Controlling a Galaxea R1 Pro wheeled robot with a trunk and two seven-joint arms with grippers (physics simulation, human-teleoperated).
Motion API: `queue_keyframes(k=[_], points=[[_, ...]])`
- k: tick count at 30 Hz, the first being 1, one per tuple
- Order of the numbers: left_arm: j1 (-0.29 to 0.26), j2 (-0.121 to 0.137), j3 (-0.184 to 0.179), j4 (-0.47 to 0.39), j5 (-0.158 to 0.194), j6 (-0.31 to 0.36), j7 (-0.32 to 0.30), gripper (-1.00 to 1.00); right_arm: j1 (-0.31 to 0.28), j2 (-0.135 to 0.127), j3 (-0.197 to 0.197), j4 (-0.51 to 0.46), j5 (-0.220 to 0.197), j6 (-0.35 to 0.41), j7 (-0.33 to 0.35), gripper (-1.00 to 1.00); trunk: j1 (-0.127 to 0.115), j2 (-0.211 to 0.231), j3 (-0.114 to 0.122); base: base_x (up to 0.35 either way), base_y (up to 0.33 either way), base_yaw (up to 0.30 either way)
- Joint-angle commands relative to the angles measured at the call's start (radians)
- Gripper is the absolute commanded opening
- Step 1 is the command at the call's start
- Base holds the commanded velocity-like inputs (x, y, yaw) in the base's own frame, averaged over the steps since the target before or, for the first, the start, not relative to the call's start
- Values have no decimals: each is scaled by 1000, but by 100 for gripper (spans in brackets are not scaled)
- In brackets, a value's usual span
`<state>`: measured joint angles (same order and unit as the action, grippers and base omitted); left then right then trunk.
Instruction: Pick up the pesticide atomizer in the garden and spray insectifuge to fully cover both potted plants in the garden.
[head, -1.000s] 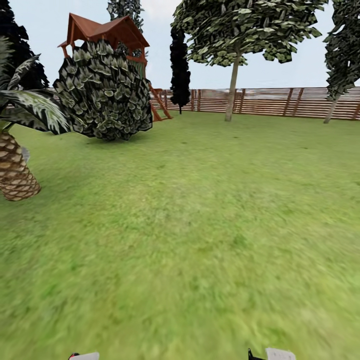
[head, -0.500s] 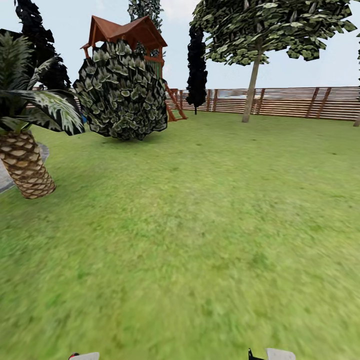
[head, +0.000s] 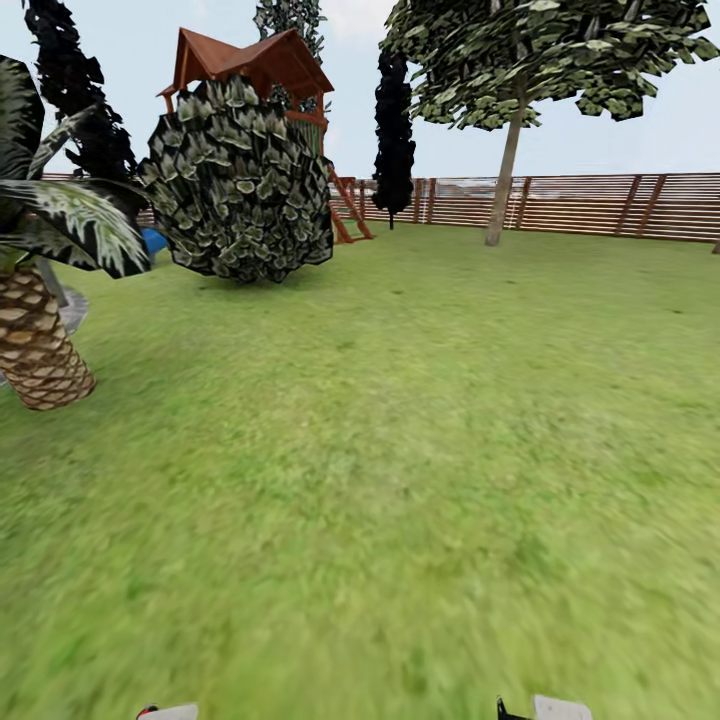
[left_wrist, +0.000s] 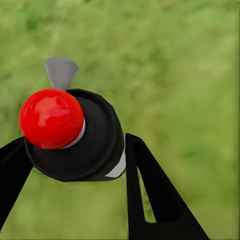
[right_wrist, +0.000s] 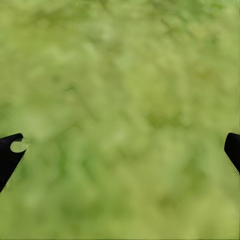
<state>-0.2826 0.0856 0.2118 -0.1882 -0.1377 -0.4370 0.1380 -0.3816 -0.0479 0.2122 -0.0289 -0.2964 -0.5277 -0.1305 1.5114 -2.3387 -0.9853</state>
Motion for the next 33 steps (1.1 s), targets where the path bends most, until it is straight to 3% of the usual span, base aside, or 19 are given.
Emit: queue_keyframes(k=[1,11,27,33], points=[[0,0,4,1,-11,-3,5,-100,0,0,9,0,-5,-2,-4,100,0,0,-1,340,-8,0],[-1,-1,4,1,-10,-3,5,-100,0,0,9,0,-7,-2,-6,100,0,0,-1,340,-1,159],[0,0,4,1,-10,-3,5,-100,0,0,8,0,-7,-2,-7,100,0,0,-1,340,0,12],[0,0,4,1,-10,-3,5,-100,0,0,8,0,-7,-2,-8,100,0,0,-5,340,0,182]])
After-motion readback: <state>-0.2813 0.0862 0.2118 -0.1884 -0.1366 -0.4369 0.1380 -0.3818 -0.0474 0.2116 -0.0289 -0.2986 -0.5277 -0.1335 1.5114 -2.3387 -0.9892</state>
